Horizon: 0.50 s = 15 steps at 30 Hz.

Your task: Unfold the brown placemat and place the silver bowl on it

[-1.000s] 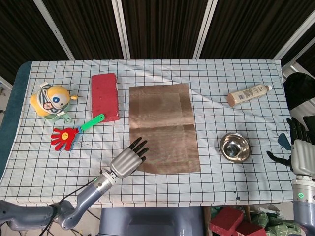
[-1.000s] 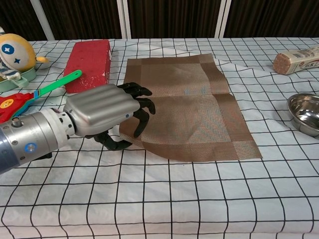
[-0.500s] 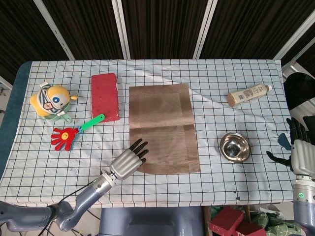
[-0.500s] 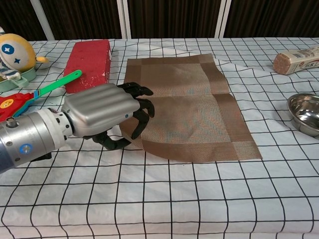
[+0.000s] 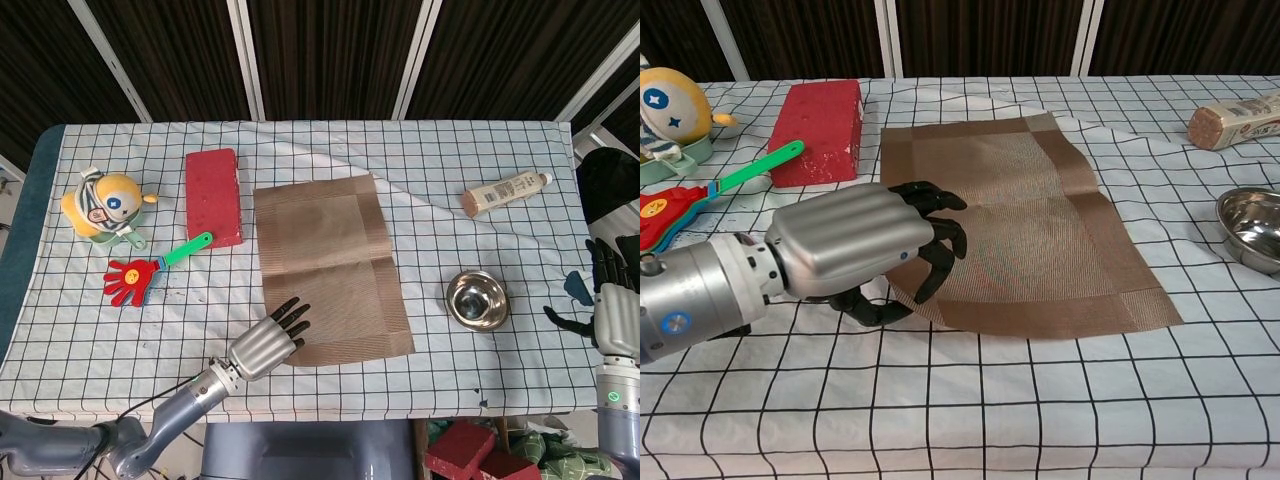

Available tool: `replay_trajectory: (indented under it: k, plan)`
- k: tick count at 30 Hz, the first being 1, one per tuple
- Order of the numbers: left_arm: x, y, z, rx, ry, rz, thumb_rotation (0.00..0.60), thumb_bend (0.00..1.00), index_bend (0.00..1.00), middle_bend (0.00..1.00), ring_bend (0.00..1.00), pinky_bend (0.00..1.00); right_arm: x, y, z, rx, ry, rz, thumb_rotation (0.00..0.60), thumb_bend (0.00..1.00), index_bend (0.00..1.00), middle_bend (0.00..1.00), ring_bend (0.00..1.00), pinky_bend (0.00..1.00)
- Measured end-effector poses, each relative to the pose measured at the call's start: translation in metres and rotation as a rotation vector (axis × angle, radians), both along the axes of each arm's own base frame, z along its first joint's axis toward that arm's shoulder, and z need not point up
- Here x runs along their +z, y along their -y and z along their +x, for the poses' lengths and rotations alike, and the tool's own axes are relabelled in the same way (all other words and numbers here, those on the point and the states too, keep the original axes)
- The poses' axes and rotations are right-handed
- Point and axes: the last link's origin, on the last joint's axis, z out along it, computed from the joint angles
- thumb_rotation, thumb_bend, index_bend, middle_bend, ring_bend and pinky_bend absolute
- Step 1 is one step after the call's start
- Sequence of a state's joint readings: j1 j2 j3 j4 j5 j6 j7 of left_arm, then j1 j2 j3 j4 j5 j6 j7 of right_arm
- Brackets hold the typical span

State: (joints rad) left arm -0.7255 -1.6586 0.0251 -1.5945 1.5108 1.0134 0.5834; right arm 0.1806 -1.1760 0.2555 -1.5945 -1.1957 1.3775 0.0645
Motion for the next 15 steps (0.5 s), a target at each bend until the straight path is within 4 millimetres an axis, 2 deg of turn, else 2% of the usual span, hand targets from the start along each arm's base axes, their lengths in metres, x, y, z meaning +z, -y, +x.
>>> replay_trajectory:
  k: [8, 15]
  plan:
    - [0.005, 0.018, -0.002, -0.023, 0.009, -0.044, 0.6, 0.42, 0.61, 0.26, 0.04, 0.07, 0.001, 0.001, -0.001, -0.006, -0.002, -0.006, 0.6, 0.08, 0.0, 0.0, 0.01, 0.18]
    - [0.021, 0.031, -0.009, -0.032, 0.018, -0.067, 0.6, 0.42, 0.62, 0.26, 0.04, 0.07, 0.002, 0.001, -0.003, -0.014, -0.004, -0.009, 0.6, 0.08, 0.0, 0.0, 0.01, 0.18]
